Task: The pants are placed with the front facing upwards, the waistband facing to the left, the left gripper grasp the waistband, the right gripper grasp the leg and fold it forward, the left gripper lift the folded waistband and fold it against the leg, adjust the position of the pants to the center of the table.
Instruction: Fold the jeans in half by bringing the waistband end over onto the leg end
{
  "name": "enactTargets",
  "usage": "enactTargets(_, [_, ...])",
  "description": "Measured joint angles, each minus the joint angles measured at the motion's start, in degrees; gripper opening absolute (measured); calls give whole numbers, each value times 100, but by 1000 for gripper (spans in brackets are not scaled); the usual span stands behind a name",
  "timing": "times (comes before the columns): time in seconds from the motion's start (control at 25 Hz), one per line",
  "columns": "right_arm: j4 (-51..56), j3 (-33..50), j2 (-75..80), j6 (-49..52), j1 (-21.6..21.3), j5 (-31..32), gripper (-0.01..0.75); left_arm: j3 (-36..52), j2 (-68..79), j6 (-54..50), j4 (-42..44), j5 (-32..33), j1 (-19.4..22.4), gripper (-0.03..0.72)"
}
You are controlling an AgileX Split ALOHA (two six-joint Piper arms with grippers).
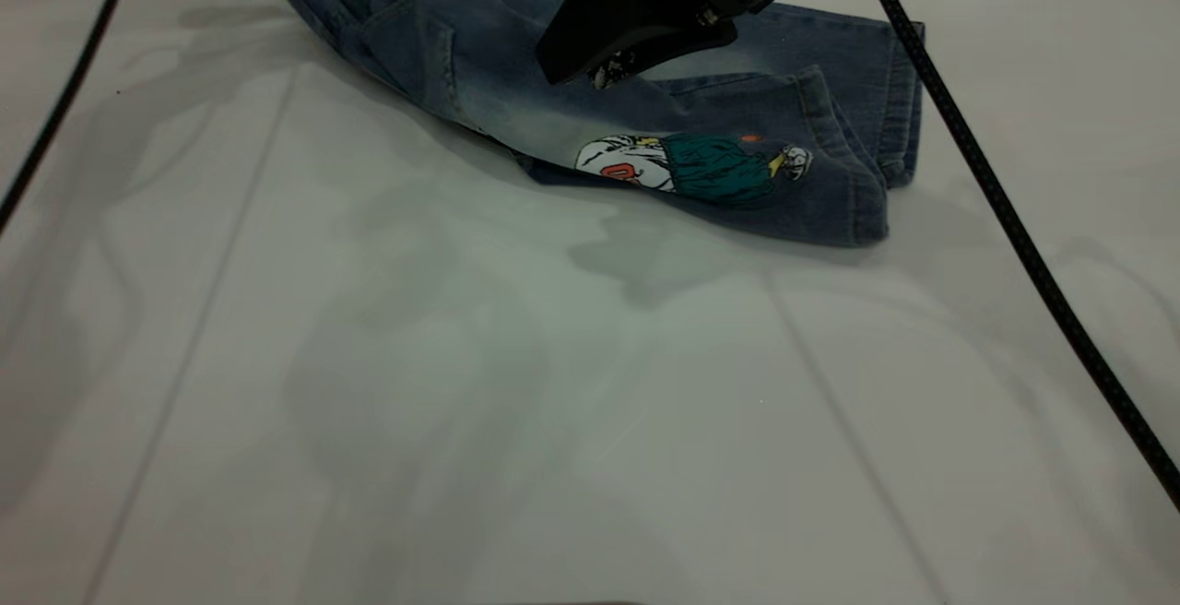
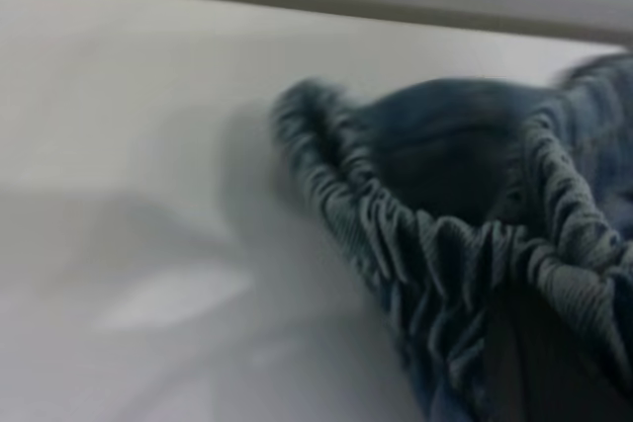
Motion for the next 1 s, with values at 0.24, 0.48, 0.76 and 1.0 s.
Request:
enactTargets(0.24, [5, 0, 0, 0, 0, -306, 267, 0, -543, 73, 759, 981, -4, 78])
enactTargets(0.48, [175, 0, 0, -61, 0, -920, 267, 0, -1134, 163, 985, 1500, -4, 78])
enactTargets(0.76, [410, 0, 0, -495, 74, -1432, 267, 0, -1602, 406, 1052, 2143, -301, 78])
enactTargets(1.0, [460, 0, 0, -531, 120, -1780, 267, 0, -1610, 539, 1057, 2365, -939, 78])
